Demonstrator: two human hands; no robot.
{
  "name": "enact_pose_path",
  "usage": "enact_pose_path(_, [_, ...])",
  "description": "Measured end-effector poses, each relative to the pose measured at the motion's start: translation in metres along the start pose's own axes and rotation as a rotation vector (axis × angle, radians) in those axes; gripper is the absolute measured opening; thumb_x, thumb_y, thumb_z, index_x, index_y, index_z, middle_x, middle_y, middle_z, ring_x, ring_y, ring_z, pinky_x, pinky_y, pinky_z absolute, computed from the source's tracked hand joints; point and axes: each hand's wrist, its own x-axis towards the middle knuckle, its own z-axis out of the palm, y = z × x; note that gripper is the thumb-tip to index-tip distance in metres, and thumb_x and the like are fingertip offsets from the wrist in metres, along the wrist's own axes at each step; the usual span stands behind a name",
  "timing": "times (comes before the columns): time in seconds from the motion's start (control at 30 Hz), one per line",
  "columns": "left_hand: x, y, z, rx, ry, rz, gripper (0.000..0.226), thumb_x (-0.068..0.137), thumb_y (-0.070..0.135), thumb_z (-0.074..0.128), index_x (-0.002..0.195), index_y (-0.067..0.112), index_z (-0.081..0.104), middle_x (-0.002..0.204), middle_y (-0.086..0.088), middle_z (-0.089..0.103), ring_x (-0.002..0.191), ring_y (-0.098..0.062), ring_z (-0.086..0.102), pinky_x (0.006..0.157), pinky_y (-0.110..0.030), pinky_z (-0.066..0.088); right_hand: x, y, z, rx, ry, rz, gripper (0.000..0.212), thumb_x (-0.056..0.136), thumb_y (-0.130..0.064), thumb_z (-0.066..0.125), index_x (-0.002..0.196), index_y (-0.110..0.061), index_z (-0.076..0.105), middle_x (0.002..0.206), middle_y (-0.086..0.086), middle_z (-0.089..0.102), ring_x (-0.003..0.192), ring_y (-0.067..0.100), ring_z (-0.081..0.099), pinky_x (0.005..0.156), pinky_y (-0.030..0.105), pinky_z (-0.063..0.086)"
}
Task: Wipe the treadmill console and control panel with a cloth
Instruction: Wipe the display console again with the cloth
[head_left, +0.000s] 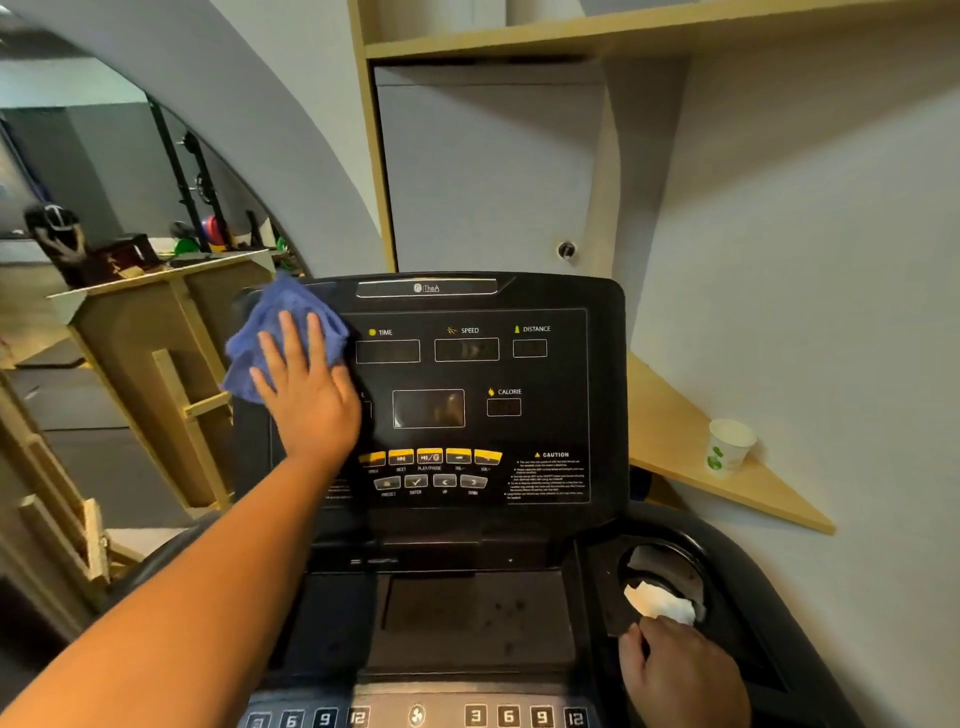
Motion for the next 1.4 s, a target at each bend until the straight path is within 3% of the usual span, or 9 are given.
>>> enact_pose_path(0.17, [-0.018,0.073,0.019,-0.106,0.005,-0.256,0.068,0.106,0.032,0.038,0.167,0.025,0.01,0.175,-0.006,0.001,0.159,-0.043,-0.002,0.122,-0.073,0.006,0.0,-0.001,0.002,0.003,0.005,0.012,0.034,0.077,-0.029,0.053,0.043,-0.023,0.052,0.045,-0.002,0.052,0.039,0.02,0.05,0.046,0.023,0.034])
enact_pose_path(0.3, [-0.079,0.12,0.045,-0.016,-0.081,0.142,0.067,0.102,0.04,0.032,0.166,0.028,0.019,0.175,-0.005,0.007,0.159,-0.043,0.001,0.121,-0.07,0.003,0.0,0.0,0.002,-0.03,-0.061,0.036,0.035,0.066,-0.017,0.078,0.043,-0.025,0.053,0.044,-0.002,0.052,0.039,0.017,0.046,0.046,0.022,0.034])
enact_pose_path(0.43, [-0.093,0.088,0.047,0.107,-0.222,0.663,0.064,0.105,0.043,0.035,0.166,0.033,0.019,0.176,-0.001,0.007,0.161,-0.038,-0.002,0.124,-0.069,0.008,0.0,-0.001,0.002,-0.002,-0.024,0.006,0.035,0.073,-0.024,0.067,0.044,-0.027,0.048,0.045,-0.004,0.044,0.041,0.016,0.04,0.048,0.022,0.029])
enact_pose_path(0.53, [-0.07,0.039,0.032,0.168,-0.221,0.78,0.064,0.106,0.042,0.037,0.166,0.035,0.016,0.175,0.003,0.008,0.162,-0.032,0.001,0.127,-0.062,0.005,0.0,-0.002,0.0,0.018,0.021,-0.011,0.033,0.078,-0.029,0.056,0.048,-0.03,0.041,0.047,-0.004,0.041,0.042,0.018,0.042,0.05,0.022,0.028])
enact_pose_path(0.67, [-0.057,-0.013,0.012,0.146,-0.167,0.52,0.063,0.105,0.042,0.033,0.165,0.037,0.015,0.175,0.003,0.008,0.162,-0.031,0.0,0.126,-0.065,0.01,-0.001,-0.006,-0.004,0.027,0.072,-0.014,0.042,0.08,-0.039,0.037,0.047,-0.022,0.057,0.05,0.003,0.057,0.044,0.027,0.056,0.052,0.024,0.03])
enact_pose_path(0.8, [-0.051,-0.04,0.002,0.047,-0.114,0.128,0.064,0.104,0.037,0.032,0.166,0.034,0.015,0.175,0.005,0.001,0.161,-0.03,-0.006,0.12,-0.07,-0.005,0.001,-0.006,-0.005,0.017,0.025,-0.008,0.034,0.077,-0.023,0.06,0.047,-0.028,0.044,0.046,-0.004,0.044,0.042,0.022,0.053,0.045,0.024,0.032])
enact_pose_path(1.1, [-0.092,0.078,0.034,-0.173,-0.021,-0.408,0.067,0.106,0.026,0.047,0.166,0.028,0.018,0.175,-0.008,0.005,0.159,-0.043,0.001,0.117,-0.077,0.01,-0.001,0.0,0.0,-0.013,-0.027,-0.018,0.035,0.074,-0.016,0.072,0.045,-0.022,0.054,0.046,-0.002,0.051,0.039,0.017,0.048,0.045,0.025,0.033])
enact_pose_path(1.23, [-0.135,0.131,0.058,-0.136,-0.107,-0.186,0.065,0.101,0.033,0.044,0.164,0.028,0.028,0.173,-0.011,0.015,0.157,-0.048,0.012,0.115,-0.079,0.014,0.0,0.002,0.0,-0.046,-0.064,-0.029,0.033,0.071,-0.016,0.077,0.047,-0.023,0.055,0.047,-0.002,0.053,0.042,0.018,0.051,0.046,0.024,0.029])
enact_pose_path(1.4, [-0.177,0.128,0.076,0.092,-0.376,0.803,0.063,0.104,0.041,0.038,0.164,0.035,0.023,0.175,-0.004,0.008,0.159,-0.04,-0.007,0.122,-0.074,0.006,-0.002,0.005,0.0,-0.063,-0.093,-0.027,0.031,0.073,-0.019,0.075,0.049,-0.024,0.056,0.049,-0.004,0.055,0.044,0.017,0.052,0.046,0.023,0.032])
